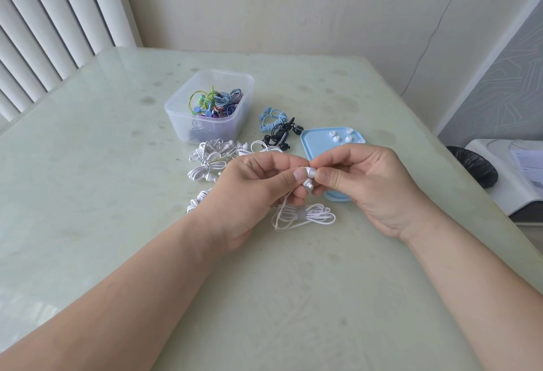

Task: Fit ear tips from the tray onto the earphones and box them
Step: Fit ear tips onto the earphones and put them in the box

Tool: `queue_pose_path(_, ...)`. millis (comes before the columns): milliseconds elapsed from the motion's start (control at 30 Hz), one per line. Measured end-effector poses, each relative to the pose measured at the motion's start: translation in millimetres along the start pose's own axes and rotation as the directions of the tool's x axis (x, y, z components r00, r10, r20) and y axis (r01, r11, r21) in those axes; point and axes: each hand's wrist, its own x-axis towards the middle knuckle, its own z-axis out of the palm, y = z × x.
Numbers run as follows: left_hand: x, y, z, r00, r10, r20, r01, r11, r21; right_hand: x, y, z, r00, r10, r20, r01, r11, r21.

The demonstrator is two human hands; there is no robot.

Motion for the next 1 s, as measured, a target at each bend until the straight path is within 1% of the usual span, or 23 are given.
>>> queue_pose_path(133, 2, 0, 1, 0.999, 0.003, -0.043, -0.005, 0.999, -0.049, 1, 3, 1, 0.997, -0.036, -0.067, 0.034, 0.999, -0.02)
queue_pose_path(367, 3, 0, 1, 0.998, -0.007, -0.064, 0.002, 0.997, -0.077, 3, 5, 0, 0.997, -0.012, -0.07, 0.008, 0.999, -0.051)
queue_pose_path(500, 2, 1, 1, 0.997, -0.021, -0.072, 0.014, 0.996, -0.094, 3, 4, 2, 0.996, -0.032, -0.086, 0.022, 0.993, -0.116)
queue_pose_path(567, 2, 1, 2, 0.995, -0.031, -0.092, 0.021, 0.993, -0.116, 3, 3, 0, 0.987, -0.042, -0.156, 0.016, 0.986, -0.166)
queue_pose_path(633, 2, 3, 2, 0.991, -0.049, -0.124, 0.028, 0.986, -0.163, 5, 4, -5, 0.961, -0.081, -0.265, 0.008, 0.964, -0.267)
queue_pose_path(700, 3, 4, 2, 0.985, -0.074, -0.153, 0.039, 0.974, -0.222, 8, 8, -13, 0.924, -0.158, -0.347, 0.002, 0.912, -0.411)
queue_pose_path(767, 3, 5, 2, 0.982, -0.095, -0.165, 0.048, 0.963, -0.264, 12, 13, -17, 0.91, -0.207, -0.359, -0.024, 0.838, -0.545)
queue_pose_path(867, 2, 8, 3, 0.979, -0.114, -0.167, 0.061, 0.954, -0.293, 20, 11, -12, 0.945, -0.184, -0.271, -0.081, 0.669, -0.739)
queue_pose_path(1000, 1, 11, 4, 0.977, -0.129, -0.173, 0.069, 0.947, -0.314, 29, 5, -6, 0.985, -0.08, -0.155, -0.104, 0.448, -0.888)
